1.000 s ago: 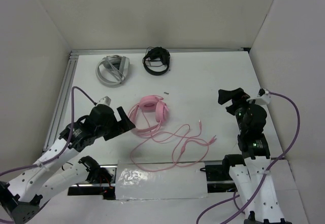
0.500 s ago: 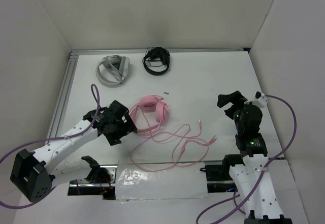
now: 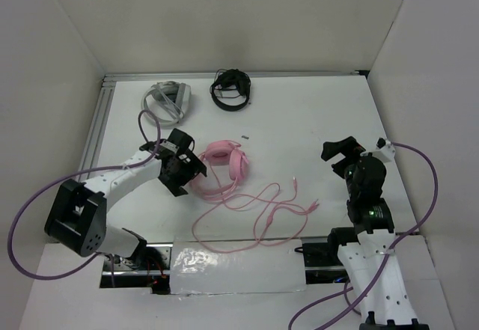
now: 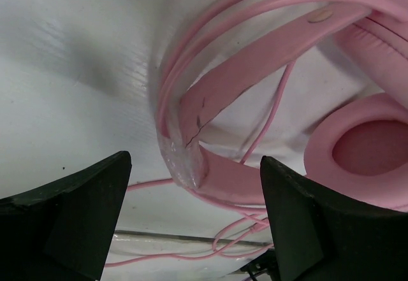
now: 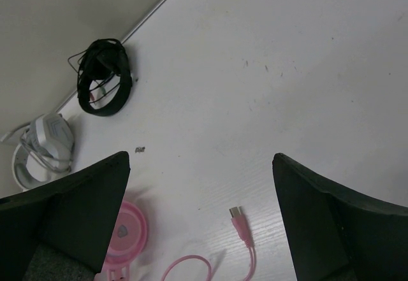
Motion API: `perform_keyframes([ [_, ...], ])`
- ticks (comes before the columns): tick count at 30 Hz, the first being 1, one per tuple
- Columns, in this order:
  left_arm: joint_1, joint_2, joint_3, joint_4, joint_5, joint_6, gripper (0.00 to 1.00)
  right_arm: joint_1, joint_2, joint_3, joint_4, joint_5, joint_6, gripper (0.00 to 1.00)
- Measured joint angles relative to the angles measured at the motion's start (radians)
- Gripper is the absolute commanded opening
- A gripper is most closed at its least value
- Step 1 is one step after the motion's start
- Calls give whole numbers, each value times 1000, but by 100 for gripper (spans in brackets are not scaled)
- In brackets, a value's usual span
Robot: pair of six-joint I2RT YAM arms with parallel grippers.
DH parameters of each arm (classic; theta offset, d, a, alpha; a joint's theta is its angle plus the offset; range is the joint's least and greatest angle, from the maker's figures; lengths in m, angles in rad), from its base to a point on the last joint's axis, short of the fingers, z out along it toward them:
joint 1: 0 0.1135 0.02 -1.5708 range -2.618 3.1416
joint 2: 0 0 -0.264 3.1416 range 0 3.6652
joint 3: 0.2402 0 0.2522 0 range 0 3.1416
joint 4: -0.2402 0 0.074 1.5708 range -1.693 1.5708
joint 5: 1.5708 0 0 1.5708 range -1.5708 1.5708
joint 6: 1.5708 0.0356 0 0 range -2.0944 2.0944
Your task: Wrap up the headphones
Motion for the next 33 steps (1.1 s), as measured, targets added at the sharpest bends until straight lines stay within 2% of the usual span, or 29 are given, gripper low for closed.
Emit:
perform_keyframes([
  [8,-42,88,9,-13,3,-62,89,0,42,0,-16,40,1,100],
  [11,-58,123,14,-30,2,-89,84,0,47,0,-18,49,0,100],
  [19,-71,231,37,-48,2,-119,57,0,45,0,-39,76,8,100],
  [20,-71,238,41,-53,4,-123,47,0,45,0,-39,77,8,100],
  [21,-71,244,47,-53,4,-127,42,0,45,0,-39,79,9,100],
  [22,-72,248,53,-48,3,-127,29,0,45,0,-39,80,11,100],
  [25,-73,256,63,-54,0,-118,4,0,45,0,-39,79,11,100],
  [26,-74,256,65,-56,-2,-113,0,0,47,0,-40,79,11,100],
  [33,-79,249,165,-99,-63,-24,0,0,67,2,-45,39,-10,100],
])
